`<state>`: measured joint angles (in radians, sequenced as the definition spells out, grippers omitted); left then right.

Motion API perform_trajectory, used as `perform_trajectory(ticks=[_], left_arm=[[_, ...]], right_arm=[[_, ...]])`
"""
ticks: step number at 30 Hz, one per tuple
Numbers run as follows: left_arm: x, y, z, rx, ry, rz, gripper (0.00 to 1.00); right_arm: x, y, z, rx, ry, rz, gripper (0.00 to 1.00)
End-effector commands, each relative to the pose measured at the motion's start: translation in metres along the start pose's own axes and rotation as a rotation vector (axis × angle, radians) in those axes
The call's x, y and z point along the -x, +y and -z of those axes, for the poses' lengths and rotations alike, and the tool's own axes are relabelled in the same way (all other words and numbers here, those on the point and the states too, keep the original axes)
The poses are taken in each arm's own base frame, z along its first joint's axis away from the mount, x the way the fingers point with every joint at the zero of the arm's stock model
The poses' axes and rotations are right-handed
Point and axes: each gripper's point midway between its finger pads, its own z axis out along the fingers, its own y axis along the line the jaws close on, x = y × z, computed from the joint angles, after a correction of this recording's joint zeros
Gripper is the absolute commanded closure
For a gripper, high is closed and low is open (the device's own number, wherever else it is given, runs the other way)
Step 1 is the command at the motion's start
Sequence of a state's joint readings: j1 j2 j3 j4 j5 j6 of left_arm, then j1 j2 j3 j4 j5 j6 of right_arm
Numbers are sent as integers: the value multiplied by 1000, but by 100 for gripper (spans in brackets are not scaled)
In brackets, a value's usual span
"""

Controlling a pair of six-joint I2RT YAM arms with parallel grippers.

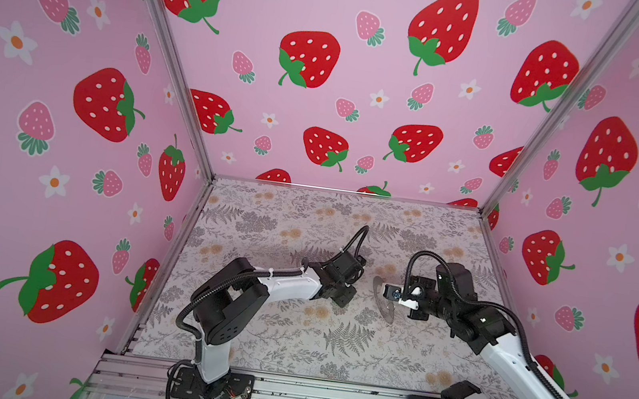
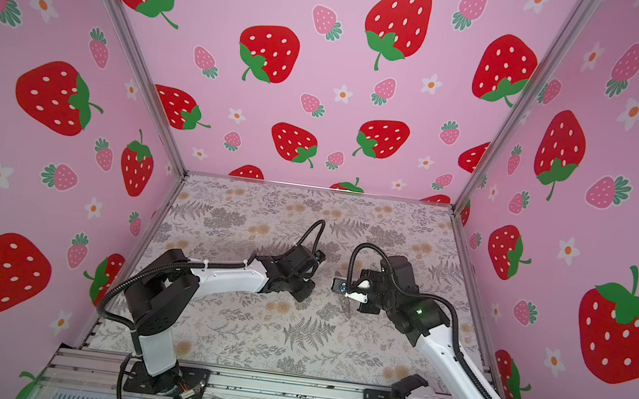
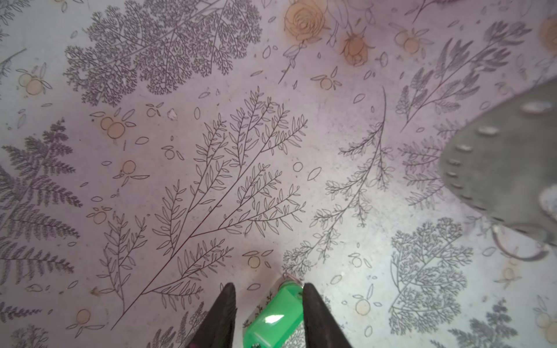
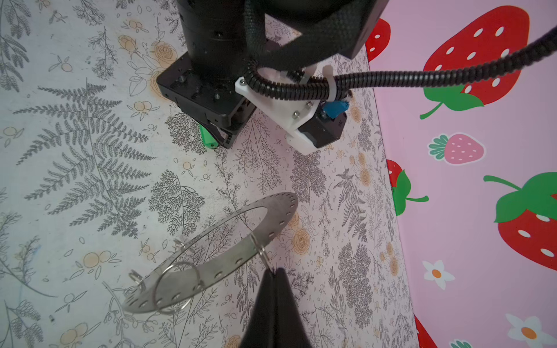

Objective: Put the keys on the keyring

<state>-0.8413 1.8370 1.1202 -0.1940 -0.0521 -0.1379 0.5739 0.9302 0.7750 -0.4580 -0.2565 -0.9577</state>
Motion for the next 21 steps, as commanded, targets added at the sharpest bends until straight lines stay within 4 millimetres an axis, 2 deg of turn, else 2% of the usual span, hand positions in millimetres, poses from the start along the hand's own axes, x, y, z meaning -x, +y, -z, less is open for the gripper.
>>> perform_trajectory(ticks=[1, 6, 21], left_arm=[[3, -8, 4, -11, -20, 41, 61], [-5, -15, -1, -13, 6, 44, 61], [-18, -12, -12, 53, 94, 81, 65]], right_arm=[[6, -2, 6, 0, -18, 22, 100], [7, -1, 6, 4, -21, 29, 100], [5, 0, 6, 5, -15, 35, 100]])
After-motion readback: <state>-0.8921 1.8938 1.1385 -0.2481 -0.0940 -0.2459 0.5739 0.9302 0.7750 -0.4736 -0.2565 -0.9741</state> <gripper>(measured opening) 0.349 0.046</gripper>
